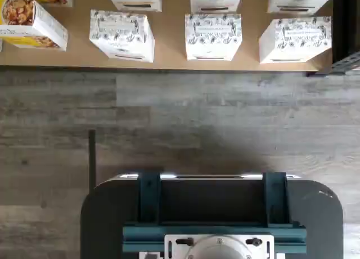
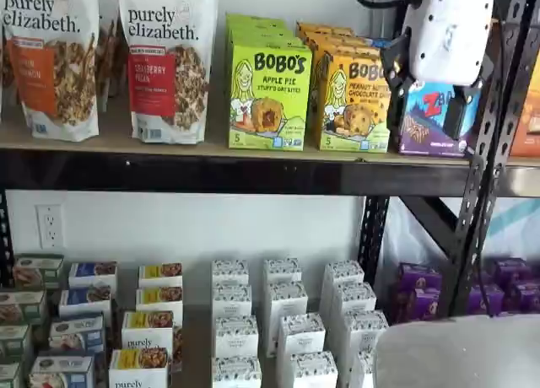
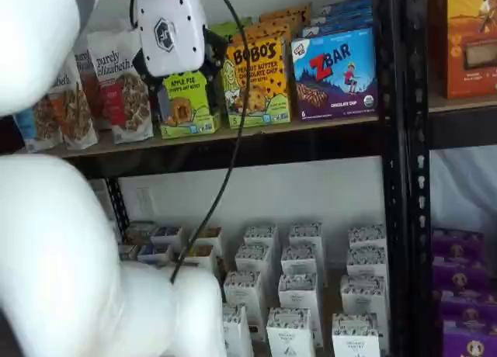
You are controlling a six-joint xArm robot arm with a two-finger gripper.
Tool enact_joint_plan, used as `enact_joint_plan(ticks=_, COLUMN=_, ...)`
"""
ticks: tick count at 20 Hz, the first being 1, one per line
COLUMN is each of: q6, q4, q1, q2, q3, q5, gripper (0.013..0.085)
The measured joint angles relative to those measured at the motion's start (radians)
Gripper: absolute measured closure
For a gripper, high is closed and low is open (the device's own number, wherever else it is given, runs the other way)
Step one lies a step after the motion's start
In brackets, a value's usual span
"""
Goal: Pick the green box on the top shelf, the fourth from the left
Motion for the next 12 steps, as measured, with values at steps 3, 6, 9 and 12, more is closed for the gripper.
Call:
enact_joint_plan(ticks=3, q6=-0.044, q4=0.091, q1=-0.084, q2=-0.008, q3=0.008, q5=-0.007, gripper=0.013)
enact_joint_plan(ticks=6, q6=-0.05, q4=0.108, q1=-0.093, q2=-0.012, q3=0.01, q5=-0.012, gripper=0.013)
enact_joint_plan(ticks=9, q6=-0.043, q4=0.099, q1=-0.082, q2=-0.01, q3=0.008, q5=-0.011, gripper=0.013)
enact_joint_plan(ticks=12, q6=-0.028, q4=0.084, q1=-0.059, q2=-0.011, q3=0.014, q5=-0.03, gripper=0.013)
